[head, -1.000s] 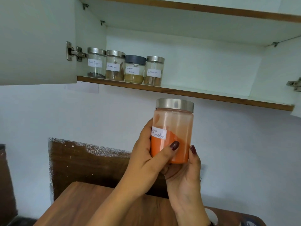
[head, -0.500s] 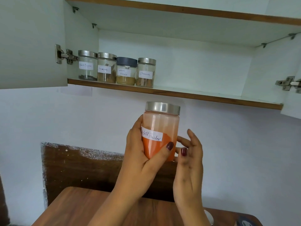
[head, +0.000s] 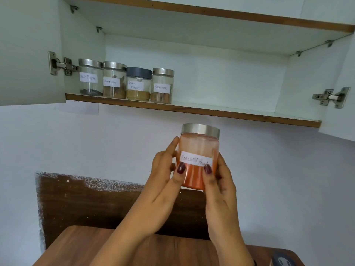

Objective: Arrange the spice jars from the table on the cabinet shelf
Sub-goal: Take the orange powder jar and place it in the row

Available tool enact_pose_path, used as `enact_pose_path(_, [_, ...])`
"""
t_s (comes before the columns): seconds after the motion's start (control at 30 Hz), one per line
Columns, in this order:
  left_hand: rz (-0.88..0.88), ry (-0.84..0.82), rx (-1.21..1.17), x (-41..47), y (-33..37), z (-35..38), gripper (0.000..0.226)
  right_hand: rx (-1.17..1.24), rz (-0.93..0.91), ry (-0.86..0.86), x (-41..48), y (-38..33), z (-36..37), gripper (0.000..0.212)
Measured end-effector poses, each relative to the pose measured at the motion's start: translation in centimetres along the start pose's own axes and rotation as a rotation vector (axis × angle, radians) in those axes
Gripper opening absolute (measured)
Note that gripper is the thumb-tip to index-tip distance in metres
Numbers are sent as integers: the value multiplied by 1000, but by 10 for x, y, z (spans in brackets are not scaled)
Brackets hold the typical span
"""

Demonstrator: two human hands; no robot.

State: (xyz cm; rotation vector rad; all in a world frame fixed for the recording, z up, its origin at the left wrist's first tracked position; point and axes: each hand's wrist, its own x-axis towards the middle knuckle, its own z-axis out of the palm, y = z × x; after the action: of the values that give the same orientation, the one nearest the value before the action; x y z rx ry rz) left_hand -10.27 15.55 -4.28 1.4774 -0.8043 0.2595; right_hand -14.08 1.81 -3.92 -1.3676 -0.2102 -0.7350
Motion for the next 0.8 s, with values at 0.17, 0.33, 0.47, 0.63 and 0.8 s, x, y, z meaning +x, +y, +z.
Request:
enact_pose_path(0.17, [-127,44,-123,12,0,1,70,88,45,-7,6,-2,-2,57])
enact_pose_path(0.33, [-169,-65,-215,11,-2,3,81,99,46,-28,6,5,0,75])
enact_pose_path(0.47, [-132,-58,-163,12,5,6,64,111,26,-60,8,5,-2,73])
enact_pose_path(0.63, [-96,-33,-97,17,4,2,57,-68,-22,-70,15,-3,-13,47])
enact_pose_path(0.8, [-41,1,-56,29,4,3,59,-203,-78,-135,28,-6,-25,64])
